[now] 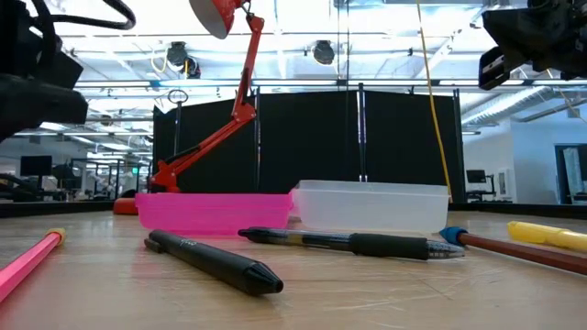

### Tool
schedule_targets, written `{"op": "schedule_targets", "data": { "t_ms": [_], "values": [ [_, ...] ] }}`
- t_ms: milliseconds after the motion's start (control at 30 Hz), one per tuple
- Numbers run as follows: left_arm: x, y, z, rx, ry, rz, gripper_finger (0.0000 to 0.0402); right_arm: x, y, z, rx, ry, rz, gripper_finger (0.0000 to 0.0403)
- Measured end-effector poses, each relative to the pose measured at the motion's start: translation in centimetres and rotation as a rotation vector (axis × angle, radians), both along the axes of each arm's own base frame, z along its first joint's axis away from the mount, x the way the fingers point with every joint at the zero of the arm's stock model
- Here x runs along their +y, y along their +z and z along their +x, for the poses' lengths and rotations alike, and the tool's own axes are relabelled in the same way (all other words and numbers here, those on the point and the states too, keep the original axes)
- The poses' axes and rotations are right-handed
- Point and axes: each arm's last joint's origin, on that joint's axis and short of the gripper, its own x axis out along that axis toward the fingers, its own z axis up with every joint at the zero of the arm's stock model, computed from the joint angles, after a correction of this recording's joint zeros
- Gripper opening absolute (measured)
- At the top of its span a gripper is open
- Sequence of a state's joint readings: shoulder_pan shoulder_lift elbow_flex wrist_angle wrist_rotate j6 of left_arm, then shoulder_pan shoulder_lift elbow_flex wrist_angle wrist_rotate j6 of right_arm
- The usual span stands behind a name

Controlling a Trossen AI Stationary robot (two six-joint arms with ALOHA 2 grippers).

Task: Pick & place school supplies into a supply box
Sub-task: Put the black scissors into the pink supply box

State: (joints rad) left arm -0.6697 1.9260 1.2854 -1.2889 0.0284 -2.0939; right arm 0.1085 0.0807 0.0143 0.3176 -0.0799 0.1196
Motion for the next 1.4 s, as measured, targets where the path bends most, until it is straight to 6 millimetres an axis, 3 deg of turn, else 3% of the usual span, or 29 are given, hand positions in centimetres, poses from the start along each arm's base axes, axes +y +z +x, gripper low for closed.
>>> {"op": "schedule_targets", "data": {
  "t_ms": [400,700,1100,1267,1400],
  "values": [
    [-0.5,-1.7,0.5,0.022,-0.02,-0.026,0.0186,0.0,-0.1,0.0,0.01,0.0,-0.001,0.0],
    [0.4,-4.4,0.1,-0.06,0.024,-0.109,0.0156,0.0,-0.1,0.0,0.011,0.0,-0.001,0.0],
    [2.5,-4.7,1.6,-0.032,-0.302,-0.224,0.0095,0.0,-0.1,0.0,0.009,0.0,-0.001,0.0],
    [3.5,-4.7,2.3,-0.025,-0.314,-0.257,0.0046,0.0,-0.1,0.0,0.009,0.0,-0.001,0.0],
    [3.8,-4.7,2.4,-0.018,-0.336,-0.263,0.005,0.0,-0.1,0.0,0.01,0.0,-0.001,0.0]
  ]
}}
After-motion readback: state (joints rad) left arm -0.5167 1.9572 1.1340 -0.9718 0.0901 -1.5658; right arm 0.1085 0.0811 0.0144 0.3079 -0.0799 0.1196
